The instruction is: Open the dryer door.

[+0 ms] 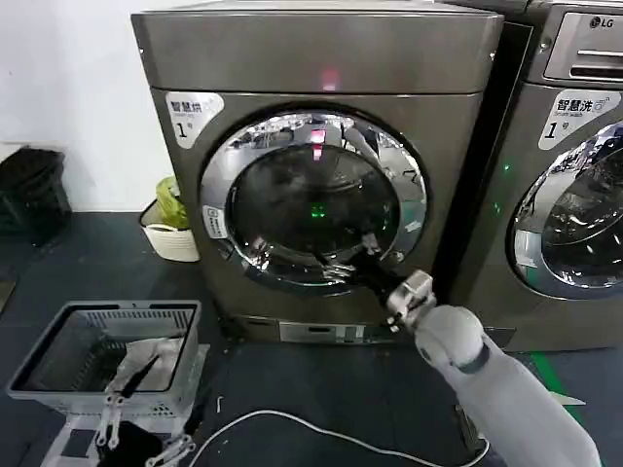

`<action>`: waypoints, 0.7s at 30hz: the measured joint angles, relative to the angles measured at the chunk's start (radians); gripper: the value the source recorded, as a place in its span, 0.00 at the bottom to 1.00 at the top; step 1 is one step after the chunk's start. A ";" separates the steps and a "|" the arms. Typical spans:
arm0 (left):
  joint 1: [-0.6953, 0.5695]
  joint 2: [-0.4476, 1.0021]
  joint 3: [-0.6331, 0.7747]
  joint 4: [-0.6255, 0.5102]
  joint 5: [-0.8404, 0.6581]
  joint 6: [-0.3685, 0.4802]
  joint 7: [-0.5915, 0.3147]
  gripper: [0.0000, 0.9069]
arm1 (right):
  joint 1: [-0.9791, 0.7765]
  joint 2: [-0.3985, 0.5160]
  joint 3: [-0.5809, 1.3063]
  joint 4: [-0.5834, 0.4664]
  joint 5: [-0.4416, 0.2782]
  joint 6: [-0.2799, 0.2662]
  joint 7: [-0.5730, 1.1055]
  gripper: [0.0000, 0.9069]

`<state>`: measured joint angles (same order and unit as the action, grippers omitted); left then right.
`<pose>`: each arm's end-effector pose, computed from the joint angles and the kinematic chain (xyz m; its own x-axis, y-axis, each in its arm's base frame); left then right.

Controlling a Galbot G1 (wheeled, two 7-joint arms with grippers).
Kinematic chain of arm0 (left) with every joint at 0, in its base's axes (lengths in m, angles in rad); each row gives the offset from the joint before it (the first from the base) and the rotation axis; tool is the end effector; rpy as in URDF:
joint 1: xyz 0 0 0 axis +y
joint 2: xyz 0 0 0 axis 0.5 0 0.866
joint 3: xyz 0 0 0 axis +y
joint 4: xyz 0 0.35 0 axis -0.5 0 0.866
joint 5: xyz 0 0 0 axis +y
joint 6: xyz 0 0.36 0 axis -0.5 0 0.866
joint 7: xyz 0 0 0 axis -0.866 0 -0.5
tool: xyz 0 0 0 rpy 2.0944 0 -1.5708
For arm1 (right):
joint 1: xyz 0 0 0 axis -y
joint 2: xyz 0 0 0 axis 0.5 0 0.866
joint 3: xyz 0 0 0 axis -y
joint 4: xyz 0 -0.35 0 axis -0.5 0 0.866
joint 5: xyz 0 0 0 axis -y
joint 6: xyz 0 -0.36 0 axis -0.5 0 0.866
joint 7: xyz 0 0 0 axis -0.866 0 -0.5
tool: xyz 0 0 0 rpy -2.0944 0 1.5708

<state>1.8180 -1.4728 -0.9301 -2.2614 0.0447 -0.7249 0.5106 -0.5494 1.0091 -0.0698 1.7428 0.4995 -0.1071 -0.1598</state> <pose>0.1066 0.1210 -0.2560 -0.8016 0.4938 -0.3369 0.2009 0.7534 0.6262 0.4253 0.0143 -0.1669 -0.7298 -0.6734 -0.1185 -0.6325 0.7307 -0.2571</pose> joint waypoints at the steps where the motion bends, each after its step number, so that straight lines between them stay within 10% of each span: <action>1: 0.001 -0.001 -0.001 -0.001 0.000 0.000 0.000 1.00 | 0.008 0.004 -0.009 -0.006 0.000 0.000 -0.001 1.00; 21: 0.006 -0.009 -0.012 -0.008 0.000 -0.004 0.000 1.00 | 0.157 0.110 -0.142 -0.158 -0.003 0.012 -0.022 1.00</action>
<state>1.8245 -1.4818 -0.9418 -2.2694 0.0447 -0.7285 0.5105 -0.3920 1.1191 -0.2119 1.5852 0.4964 -0.0954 -0.1820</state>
